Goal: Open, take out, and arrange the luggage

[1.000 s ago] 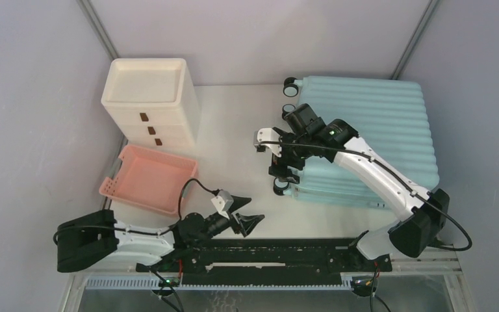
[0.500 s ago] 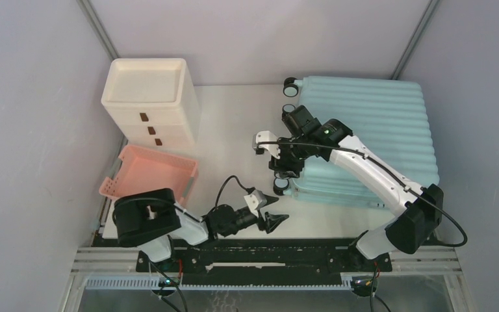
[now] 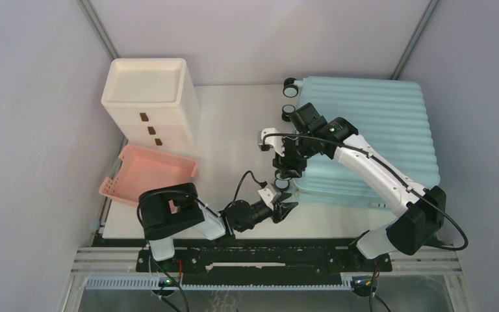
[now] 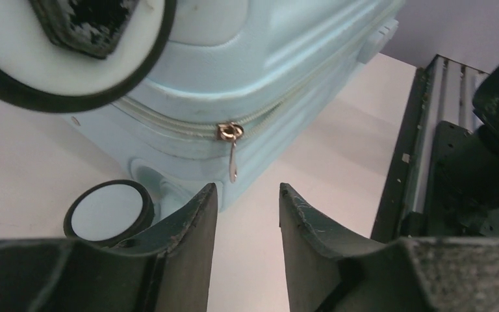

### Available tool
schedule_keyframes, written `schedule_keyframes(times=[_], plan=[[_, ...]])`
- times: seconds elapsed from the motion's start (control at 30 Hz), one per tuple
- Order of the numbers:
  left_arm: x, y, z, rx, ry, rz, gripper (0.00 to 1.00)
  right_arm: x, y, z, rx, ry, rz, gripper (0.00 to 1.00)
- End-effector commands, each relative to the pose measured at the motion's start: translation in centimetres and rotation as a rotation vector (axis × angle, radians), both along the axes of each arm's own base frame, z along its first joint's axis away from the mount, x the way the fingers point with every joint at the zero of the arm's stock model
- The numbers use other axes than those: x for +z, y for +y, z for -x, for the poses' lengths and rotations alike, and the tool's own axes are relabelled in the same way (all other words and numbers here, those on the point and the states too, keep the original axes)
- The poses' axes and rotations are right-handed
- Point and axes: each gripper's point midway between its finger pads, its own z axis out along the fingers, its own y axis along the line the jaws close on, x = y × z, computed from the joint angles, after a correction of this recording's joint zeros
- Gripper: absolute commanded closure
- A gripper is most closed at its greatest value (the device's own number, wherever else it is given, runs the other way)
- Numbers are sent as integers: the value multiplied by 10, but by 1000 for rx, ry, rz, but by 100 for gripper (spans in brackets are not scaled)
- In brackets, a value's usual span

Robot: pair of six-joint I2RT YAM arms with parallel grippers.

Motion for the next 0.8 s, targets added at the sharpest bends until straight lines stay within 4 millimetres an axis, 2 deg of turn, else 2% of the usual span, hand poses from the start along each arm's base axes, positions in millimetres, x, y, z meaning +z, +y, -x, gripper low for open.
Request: schedule_keyframes(times=[0.0,0.2,0.6,0.77], plan=[[33,-9,-21,91,-54,103,56,34,11,19,55,-5,-131,86],[32,-20,-23,81,-37,121,57,36,10,18,47,-4,-140,87],[28,-27,-29,109,9,145,77,36,10,19,41,4,-143,88],[32,-24,-31,128,21,163,77,34,10,20,41,11,-141,88]])
